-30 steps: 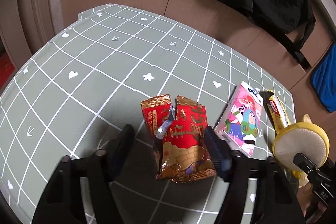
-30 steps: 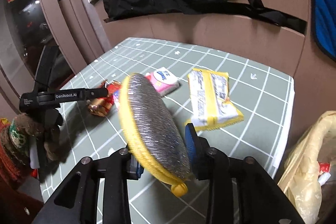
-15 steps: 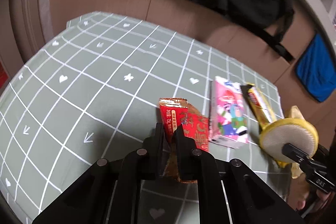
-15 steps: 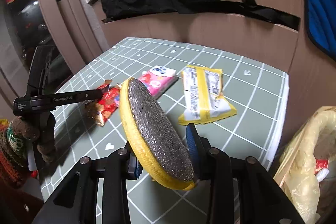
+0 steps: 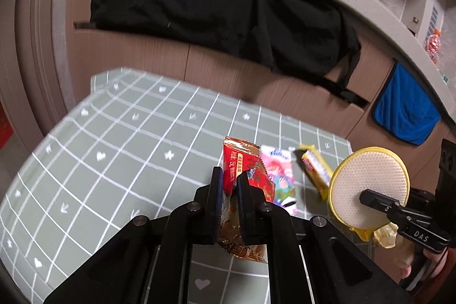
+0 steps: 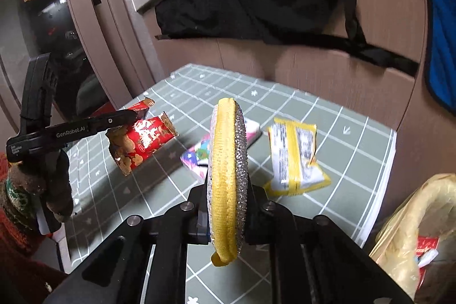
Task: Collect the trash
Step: 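Grasp the red snack packet with the left gripper, then carry the red packet and scrubber pad over the bin and release both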
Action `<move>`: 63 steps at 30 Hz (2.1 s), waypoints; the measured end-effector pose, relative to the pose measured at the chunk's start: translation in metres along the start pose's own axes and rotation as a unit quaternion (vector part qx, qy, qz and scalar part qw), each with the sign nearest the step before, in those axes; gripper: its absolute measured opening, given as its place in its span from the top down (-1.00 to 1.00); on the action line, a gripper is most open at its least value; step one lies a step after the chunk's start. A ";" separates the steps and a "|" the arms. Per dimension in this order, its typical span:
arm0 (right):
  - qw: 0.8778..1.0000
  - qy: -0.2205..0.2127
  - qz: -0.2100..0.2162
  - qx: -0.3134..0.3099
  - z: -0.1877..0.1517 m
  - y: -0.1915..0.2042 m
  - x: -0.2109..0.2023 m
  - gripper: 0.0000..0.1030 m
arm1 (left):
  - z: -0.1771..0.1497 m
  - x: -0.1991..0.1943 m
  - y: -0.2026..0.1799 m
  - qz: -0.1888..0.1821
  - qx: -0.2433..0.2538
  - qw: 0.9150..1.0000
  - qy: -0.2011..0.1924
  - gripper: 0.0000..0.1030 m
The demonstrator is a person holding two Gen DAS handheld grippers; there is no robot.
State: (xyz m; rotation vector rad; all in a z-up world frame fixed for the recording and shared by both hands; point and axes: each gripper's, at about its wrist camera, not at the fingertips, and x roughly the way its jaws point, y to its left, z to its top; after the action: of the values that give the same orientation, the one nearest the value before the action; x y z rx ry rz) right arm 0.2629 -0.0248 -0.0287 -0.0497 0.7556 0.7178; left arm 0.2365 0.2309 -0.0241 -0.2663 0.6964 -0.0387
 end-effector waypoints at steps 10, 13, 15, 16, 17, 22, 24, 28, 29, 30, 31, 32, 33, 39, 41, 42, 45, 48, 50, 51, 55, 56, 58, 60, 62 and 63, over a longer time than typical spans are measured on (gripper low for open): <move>0.997 -0.070 -0.020 -0.011 0.025 -0.007 -0.061 0.74 | 0.030 -0.026 -0.064 -0.051 0.034 0.997 -0.048 0.81; 0.994 -0.098 -0.039 -0.012 0.032 -0.020 -0.092 0.74 | 0.043 -0.032 -0.098 -0.084 0.046 0.993 -0.063 0.81; 0.992 -0.115 -0.052 -0.011 0.034 -0.029 -0.112 0.74 | 0.051 -0.036 -0.125 -0.102 0.058 0.990 -0.078 0.81; 0.990 -0.127 -0.065 -0.012 0.035 -0.036 -0.128 0.74 | 0.055 -0.039 -0.141 -0.114 0.065 0.988 -0.085 0.81; 0.988 -0.135 -0.075 -0.011 0.034 -0.041 -0.140 0.74 | 0.058 -0.040 -0.153 -0.123 0.071 0.986 -0.090 0.81; 0.976 -0.168 -0.138 -0.002 0.027 -0.078 -0.200 0.74 | 0.070 -0.041 -0.224 -0.176 0.105 0.973 -0.110 0.81; 0.972 -0.173 -0.162 0.007 0.023 -0.093 -0.220 0.74 | 0.070 -0.038 -0.250 -0.192 0.113 0.968 -0.114 0.81; 0.963 -0.180 -0.199 0.026 0.009 -0.120 -0.252 0.74 | 0.062 -0.026 -0.296 -0.226 0.128 0.960 -0.103 0.81; 0.961 -0.183 -0.205 0.033 0.005 -0.125 -0.259 0.74 | 0.058 -0.024 -0.304 -0.231 0.130 0.959 -0.102 0.81; 0.959 -0.186 -0.209 0.041 0.002 -0.131 -0.265 0.74 | 0.054 -0.022 -0.312 -0.235 0.131 0.958 -0.099 0.81; 0.958 -0.187 -0.213 0.050 -0.003 -0.137 -0.271 0.74 | 0.049 -0.017 -0.321 -0.239 0.131 0.957 -0.094 0.81; 0.956 -0.186 -0.217 0.056 -0.008 -0.143 -0.274 0.74 | 0.045 -0.011 -0.326 -0.244 0.130 0.957 -0.087 0.81; 0.956 -0.185 -0.220 0.059 -0.012 -0.147 -0.277 0.74 | 0.040 -0.005 -0.332 -0.247 0.129 0.957 -0.078 0.81; 0.956 -0.168 -0.227 0.083 -0.033 -0.169 -0.272 0.74 | 0.012 0.023 -0.355 -0.239 0.151 0.958 -0.042 0.81; 0.956 -0.165 -0.222 0.095 -0.038 -0.177 -0.270 0.74 | 0.006 0.028 -0.359 -0.235 0.157 0.958 -0.038 0.81; 0.957 -0.163 -0.220 0.101 -0.042 -0.180 -0.268 0.74 | 0.004 0.031 -0.360 -0.234 0.159 0.959 -0.036 0.81; 0.957 -0.156 -0.218 0.114 -0.053 -0.188 -0.262 0.74 | -0.002 0.036 -0.362 -0.230 0.165 0.959 -0.029 0.81; 0.957 -0.151 -0.215 0.124 -0.060 -0.194 -0.257 0.74 | -0.010 0.043 -0.365 -0.226 0.173 0.959 -0.020 0.81; 0.957 -0.148 -0.215 0.130 -0.063 -0.197 -0.255 0.74 | -0.014 0.047 -0.366 -0.223 0.175 0.959 -0.013 0.81; 0.957 -0.145 -0.212 0.134 -0.065 -0.200 -0.253 0.74 | -0.015 0.049 -0.366 -0.223 0.176 0.959 -0.010 0.81; 0.959 -0.136 -0.206 0.139 -0.070 -0.204 -0.246 0.74 | -0.021 0.054 -0.366 -0.221 0.177 0.959 0.000 0.81; 0.959 -0.134 -0.206 0.139 -0.071 -0.204 -0.245 0.74 | -0.022 0.055 -0.367 -0.220 0.178 0.959 0.001 0.81; 0.959 -0.131 -0.209 0.138 -0.071 -0.205 -0.242 0.74 | -0.022 0.057 -0.366 -0.221 0.178 0.959 0.004 0.81; 0.959 -0.130 -0.210 0.139 -0.072 -0.206 -0.239 0.74 | -0.023 0.061 -0.366 -0.221 0.178 0.959 0.008 0.81; 0.959 -0.128 -0.209 0.142 -0.072 -0.208 -0.237 0.74 | -0.024 0.065 -0.364 -0.223 0.175 0.959 0.015 0.81; 0.959 -0.127 -0.210 0.143 -0.073 -0.208 -0.235 0.74 | -0.025 0.070 -0.364 -0.226 0.171 0.959 0.023 0.81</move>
State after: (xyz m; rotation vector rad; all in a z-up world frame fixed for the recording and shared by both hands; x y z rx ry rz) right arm 0.2273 -0.3405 0.0256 0.1391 0.5697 0.2000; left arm 0.2934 -0.1347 0.0067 -0.0857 0.6514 -0.5986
